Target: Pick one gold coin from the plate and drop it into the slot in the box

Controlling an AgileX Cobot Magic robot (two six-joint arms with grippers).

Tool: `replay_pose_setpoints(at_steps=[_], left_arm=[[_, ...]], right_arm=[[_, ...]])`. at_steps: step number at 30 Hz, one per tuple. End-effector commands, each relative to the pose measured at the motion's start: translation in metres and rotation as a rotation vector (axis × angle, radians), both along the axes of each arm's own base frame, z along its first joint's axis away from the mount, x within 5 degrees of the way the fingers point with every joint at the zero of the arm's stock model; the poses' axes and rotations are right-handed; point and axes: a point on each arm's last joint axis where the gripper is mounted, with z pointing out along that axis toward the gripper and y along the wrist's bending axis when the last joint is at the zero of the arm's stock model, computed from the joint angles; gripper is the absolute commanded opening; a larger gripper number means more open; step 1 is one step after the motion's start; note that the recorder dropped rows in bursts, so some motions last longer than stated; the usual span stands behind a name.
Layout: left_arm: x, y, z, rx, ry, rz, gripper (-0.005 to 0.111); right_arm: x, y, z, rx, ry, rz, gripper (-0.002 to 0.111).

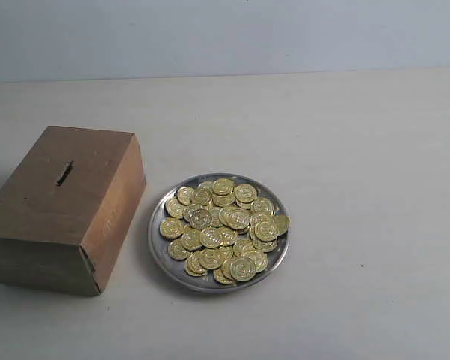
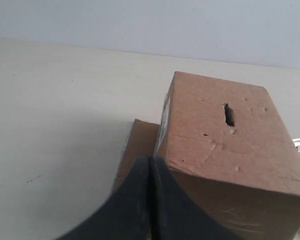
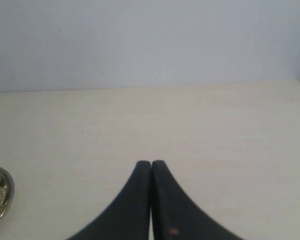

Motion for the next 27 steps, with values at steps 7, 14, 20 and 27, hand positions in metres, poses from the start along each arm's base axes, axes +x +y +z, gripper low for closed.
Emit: replay_pose_setpoints(at_steps=[7, 14, 20, 27], left_arm=[[0.0, 0.0, 0.0, 0.004, -0.011, -0.005, 0.0], [0.0, 0.0, 0.002, 0.019, -0.039, -0.008, 0.0], [0.001, -0.007, 0.01, -0.327, -0.086, -0.008, 0.0], [0.003, -0.004, 0.019, -0.357, -0.184, 0.018, 0.0]], right_arm=[[0.0, 0.0, 0.0, -0.007, -0.018, 0.002, 0.0], [0.0, 0.0, 0.0, -0.007, -0.018, 0.002, 0.0], [0.001, 0.0, 0.017, 0.103, -0.199, -0.004, 0.0], [0.001, -0.001, 0.028, 0.531, -0.302, -0.03, 0.0]])
